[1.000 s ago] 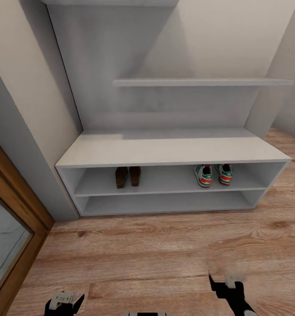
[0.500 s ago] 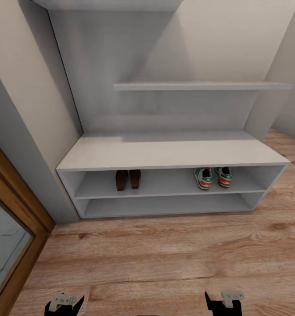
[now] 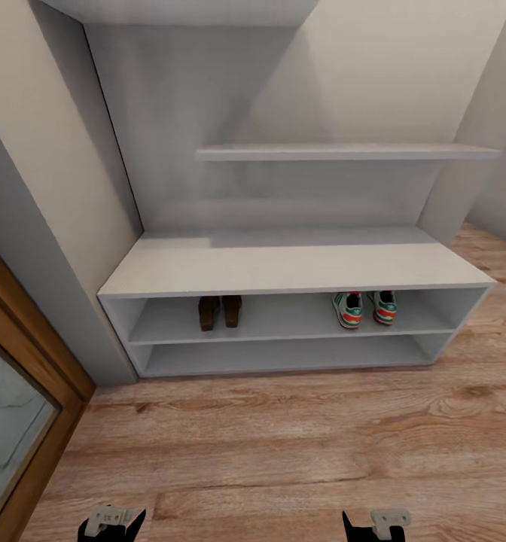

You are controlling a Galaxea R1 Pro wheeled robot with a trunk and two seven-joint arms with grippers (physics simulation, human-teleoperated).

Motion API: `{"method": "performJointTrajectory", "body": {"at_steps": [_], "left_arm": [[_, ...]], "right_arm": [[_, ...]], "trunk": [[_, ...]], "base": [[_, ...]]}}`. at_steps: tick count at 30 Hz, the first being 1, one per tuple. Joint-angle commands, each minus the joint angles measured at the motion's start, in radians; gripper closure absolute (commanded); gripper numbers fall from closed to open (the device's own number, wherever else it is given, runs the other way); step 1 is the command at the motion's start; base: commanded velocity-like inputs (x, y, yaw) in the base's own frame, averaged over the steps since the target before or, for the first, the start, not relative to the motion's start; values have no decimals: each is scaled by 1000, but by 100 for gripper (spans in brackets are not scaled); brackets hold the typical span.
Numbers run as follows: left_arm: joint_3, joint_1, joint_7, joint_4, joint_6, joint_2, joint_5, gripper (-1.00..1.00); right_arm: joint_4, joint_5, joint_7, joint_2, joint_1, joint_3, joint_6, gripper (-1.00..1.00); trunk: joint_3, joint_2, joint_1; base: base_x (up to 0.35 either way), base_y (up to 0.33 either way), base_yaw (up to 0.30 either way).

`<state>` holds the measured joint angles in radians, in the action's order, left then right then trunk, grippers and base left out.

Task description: Pick up the two gym shoes and the two sandals from the corridor floor and place them onto the hallstand (shoe rack) in the corridor, making sure they are on the rack and not on the floor. Arrange them so the two gym shoes are next to each other and the two sandals are next to each other.

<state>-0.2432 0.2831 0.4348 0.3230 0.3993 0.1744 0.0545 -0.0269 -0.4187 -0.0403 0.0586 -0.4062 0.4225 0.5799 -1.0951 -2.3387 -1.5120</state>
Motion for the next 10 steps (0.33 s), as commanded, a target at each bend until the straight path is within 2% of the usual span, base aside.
{"method": "performJointTrajectory", "body": {"at_steps": [1,10], "left_arm": [[-8,1,7,-1,3,-1,5,-100],[-8,1,7,-1,3,-6,6,-100]], "right_arm": [[1,-5,-4,0,0,9,3,-100],[1,-5,-4,0,0,9,3,-100]], "trunk": [[-1,0,0],[-1,0,0]], "base": [[0,0,0],[0,0,0]]}}
